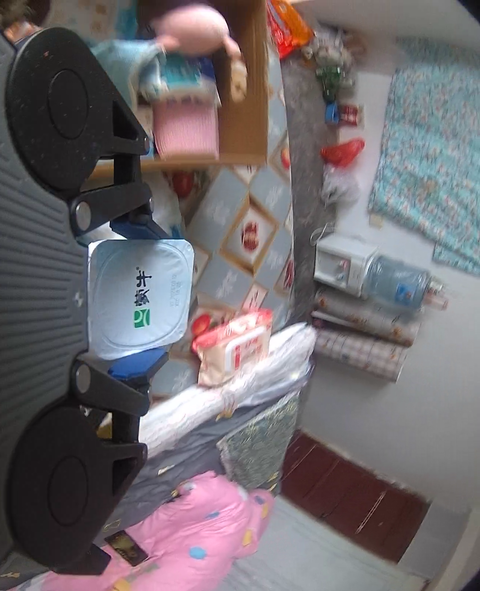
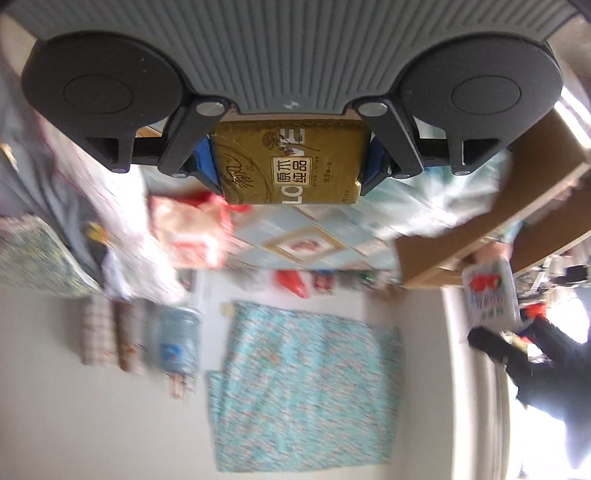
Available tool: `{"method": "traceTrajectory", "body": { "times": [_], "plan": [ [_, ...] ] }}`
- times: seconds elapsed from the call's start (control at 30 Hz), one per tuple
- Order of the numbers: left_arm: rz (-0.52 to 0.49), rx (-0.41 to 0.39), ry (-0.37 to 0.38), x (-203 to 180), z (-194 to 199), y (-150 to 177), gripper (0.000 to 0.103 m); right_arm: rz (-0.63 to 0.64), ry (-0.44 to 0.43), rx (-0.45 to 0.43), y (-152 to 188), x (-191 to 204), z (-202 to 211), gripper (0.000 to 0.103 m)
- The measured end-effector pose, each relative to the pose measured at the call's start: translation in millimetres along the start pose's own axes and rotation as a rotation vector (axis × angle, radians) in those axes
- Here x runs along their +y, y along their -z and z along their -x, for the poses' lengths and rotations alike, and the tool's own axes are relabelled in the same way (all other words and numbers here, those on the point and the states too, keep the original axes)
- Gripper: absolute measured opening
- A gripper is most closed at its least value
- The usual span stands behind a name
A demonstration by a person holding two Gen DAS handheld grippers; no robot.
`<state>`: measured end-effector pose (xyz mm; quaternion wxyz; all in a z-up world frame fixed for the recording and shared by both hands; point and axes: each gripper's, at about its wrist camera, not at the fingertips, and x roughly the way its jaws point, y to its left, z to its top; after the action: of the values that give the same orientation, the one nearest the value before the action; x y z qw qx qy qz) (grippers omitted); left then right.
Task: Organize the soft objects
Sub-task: 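Carry the yogurt cup and snack box over the cardboard box with both grippers, then lower both items into the box and open both grippers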
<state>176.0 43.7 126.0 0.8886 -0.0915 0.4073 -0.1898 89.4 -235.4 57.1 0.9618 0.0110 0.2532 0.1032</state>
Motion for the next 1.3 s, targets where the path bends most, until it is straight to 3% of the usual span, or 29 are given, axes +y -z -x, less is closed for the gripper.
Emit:
{"method": "traceTrajectory", "body": {
  "times": [0.2, 0.5, 0.7, 0.83, 0.97, 1.17, 1.3],
  "plan": [
    [0.109, 0.003, -0.065, 69, 30, 35, 0.060, 0.082, -0.102, 0.003, -23, 56, -11, 0.074],
    [0.308, 0.055, -0.044, 154, 15, 87, 0.060, 0.157, -0.125, 0.075, -28, 105, -24, 0.074],
    [0.337, 0.091, -0.020, 161, -11, 95, 0.059, 0.168, -0.102, 0.105, -27, 110, -31, 0.074],
    [0.299, 0.059, -0.014, 154, -12, 94, 0.072, 0.176, -0.089, 0.112, -28, 107, -32, 0.074],
    [0.272, 0.031, -0.047, 153, -5, 93, 0.073, 0.172, -0.109, 0.106, -32, 106, -29, 0.074],
    [0.296, -0.083, -0.052, 161, 39, 102, 0.081, 0.188, -0.275, 0.079, -58, 127, -19, 0.074],
    [0.293, -0.199, -0.084, 165, 81, 115, 0.088, 0.125, -0.527, 0.193, -88, 149, -34, 0.074]
  ]
}}
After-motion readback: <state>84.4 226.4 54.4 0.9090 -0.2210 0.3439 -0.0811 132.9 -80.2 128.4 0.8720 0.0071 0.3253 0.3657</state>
